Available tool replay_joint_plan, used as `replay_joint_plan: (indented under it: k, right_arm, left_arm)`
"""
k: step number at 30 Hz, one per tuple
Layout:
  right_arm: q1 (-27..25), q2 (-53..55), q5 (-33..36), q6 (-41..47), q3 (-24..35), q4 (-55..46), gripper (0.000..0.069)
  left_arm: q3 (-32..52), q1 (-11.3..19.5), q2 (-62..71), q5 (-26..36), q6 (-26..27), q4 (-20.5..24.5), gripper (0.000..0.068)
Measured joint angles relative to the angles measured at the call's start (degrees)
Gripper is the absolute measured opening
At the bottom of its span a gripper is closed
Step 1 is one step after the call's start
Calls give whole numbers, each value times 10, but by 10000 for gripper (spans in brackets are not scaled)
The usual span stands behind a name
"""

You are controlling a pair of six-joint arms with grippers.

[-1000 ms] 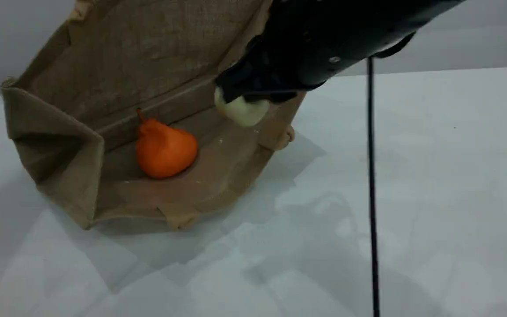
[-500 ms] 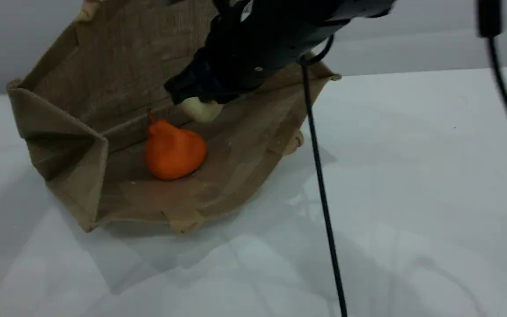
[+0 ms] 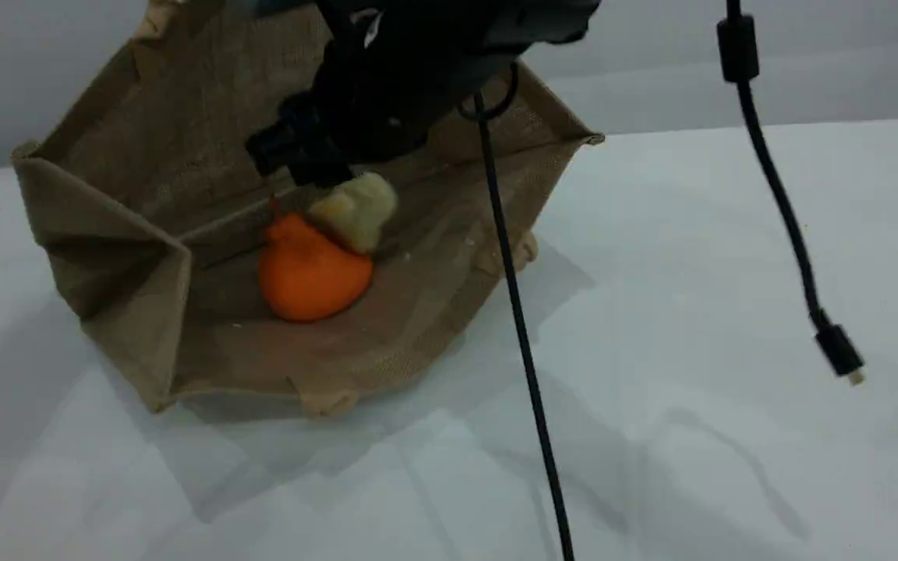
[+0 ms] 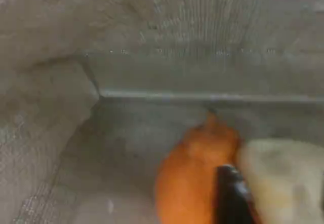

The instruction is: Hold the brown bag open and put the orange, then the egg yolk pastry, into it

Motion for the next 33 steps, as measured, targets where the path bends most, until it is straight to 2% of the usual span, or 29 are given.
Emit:
replay_joint_plan:
  k: [3, 6, 11, 21, 26, 33]
  right_arm:
    - [0, -2, 16, -2, 0, -4, 530]
    - [-4, -15, 52, -18, 1, -24, 588]
    - [-21, -64, 143, -22, 1, -73, 580]
    - [-22, -176, 341, -22, 1, -125, 573]
    - [-22, -240, 386, -21, 1, -132, 573]
    - [-31, -324, 433, 33, 1, -217, 573]
  left_arm:
    - [0, 0, 0, 0, 0, 1, 81]
    - [0, 0, 0, -1, 0, 1, 81]
    - [0, 0, 0, 0, 0, 1, 81]
    - [0, 0, 0, 0, 1, 1, 81]
    - [0, 0, 0, 0, 1, 1, 81]
    - [0, 0, 0, 0, 1, 0, 81]
